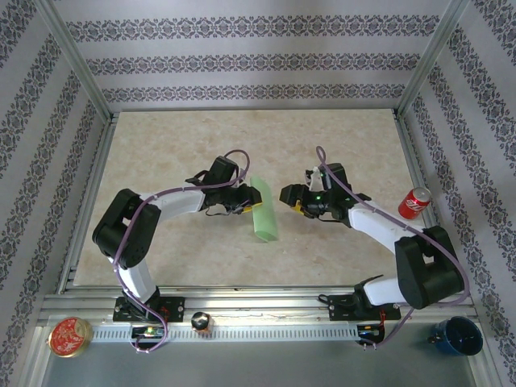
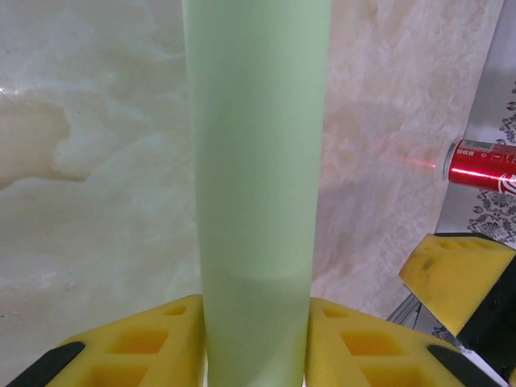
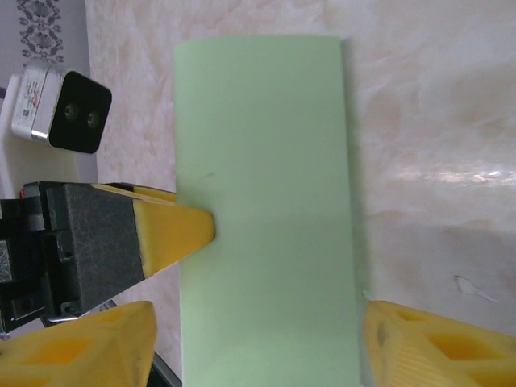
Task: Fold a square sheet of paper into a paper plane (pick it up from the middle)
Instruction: First fold the square sheet of paper in half at the center of the table.
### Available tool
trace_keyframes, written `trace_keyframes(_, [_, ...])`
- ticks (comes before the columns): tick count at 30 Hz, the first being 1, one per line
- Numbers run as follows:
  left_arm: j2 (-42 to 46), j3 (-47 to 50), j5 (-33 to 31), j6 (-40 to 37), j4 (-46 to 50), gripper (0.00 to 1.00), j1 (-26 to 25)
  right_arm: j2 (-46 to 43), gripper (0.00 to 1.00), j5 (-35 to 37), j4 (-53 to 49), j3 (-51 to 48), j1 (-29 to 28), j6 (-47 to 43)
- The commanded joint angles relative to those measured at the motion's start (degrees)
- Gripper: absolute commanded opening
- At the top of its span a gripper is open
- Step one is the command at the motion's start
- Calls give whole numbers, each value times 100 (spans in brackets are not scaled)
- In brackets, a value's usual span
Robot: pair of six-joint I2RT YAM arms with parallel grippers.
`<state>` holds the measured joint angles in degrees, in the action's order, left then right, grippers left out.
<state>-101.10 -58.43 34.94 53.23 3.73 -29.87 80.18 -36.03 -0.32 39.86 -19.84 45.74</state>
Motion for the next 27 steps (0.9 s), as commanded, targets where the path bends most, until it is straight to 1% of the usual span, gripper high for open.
trace_keyframes(1, [-113, 118, -95, -199, -73, 35, 46, 262, 62, -185, 269, 252, -153, 50])
trace_keyframes(4, [-167, 188, -249, -339, 64, 35, 46, 513, 54, -184, 321, 316, -285, 74])
trace_keyframes(11, [-217, 242, -506, -596, 281, 37, 42, 931, 45, -211, 414, 468, -524, 120])
trace_keyframes(17, [-292, 172, -644, -756, 537, 42, 34, 1238, 44, -80, 379, 554, -627, 168])
trace_keyframes(27, [-179, 59, -975, -994, 965, 48, 37, 1323, 44, 35, 349, 566, -658, 185])
